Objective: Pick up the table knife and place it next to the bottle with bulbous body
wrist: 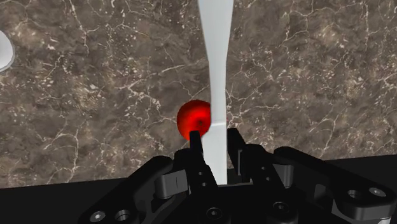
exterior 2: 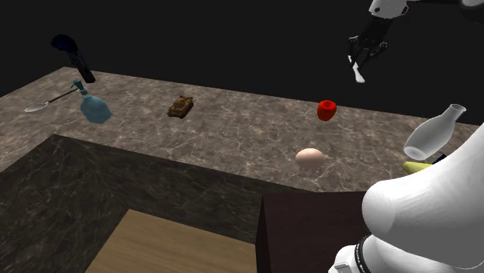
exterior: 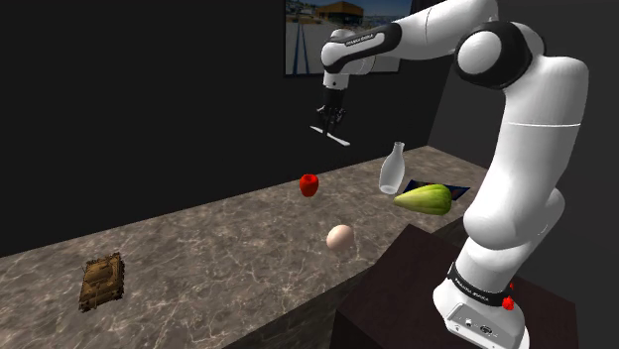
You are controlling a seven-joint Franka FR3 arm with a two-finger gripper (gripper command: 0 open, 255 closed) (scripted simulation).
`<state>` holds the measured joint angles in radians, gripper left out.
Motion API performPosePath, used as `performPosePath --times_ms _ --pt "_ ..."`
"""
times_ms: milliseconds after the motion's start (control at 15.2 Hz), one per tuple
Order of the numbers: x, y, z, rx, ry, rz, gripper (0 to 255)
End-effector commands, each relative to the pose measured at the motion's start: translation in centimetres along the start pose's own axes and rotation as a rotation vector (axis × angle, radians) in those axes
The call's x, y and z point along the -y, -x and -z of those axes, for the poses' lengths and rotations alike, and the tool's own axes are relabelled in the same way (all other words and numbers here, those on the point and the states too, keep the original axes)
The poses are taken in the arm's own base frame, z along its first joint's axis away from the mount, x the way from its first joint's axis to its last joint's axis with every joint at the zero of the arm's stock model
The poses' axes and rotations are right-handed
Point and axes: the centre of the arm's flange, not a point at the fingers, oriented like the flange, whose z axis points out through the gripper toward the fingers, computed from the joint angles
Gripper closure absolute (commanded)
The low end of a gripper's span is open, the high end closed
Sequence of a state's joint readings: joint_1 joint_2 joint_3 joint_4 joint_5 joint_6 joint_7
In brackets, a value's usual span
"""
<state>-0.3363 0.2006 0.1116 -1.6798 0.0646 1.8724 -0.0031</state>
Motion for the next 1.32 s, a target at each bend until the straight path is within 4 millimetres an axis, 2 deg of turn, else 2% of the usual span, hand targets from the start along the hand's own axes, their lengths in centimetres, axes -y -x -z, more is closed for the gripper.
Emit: performPosePath --times_ms 0,924,990,1254 --pt "-2.4 -1.2 0.1 0.000 0.000 0.001 255" --pt "-19.0 -9.1 1.6 0.000 0.000 0.001 255" --pt "-19.8 -9.5 1.7 0.000 0.000 0.001 255" --pt "-20.0 -9.5 -0.4 0.000 0.000 0.001 255"
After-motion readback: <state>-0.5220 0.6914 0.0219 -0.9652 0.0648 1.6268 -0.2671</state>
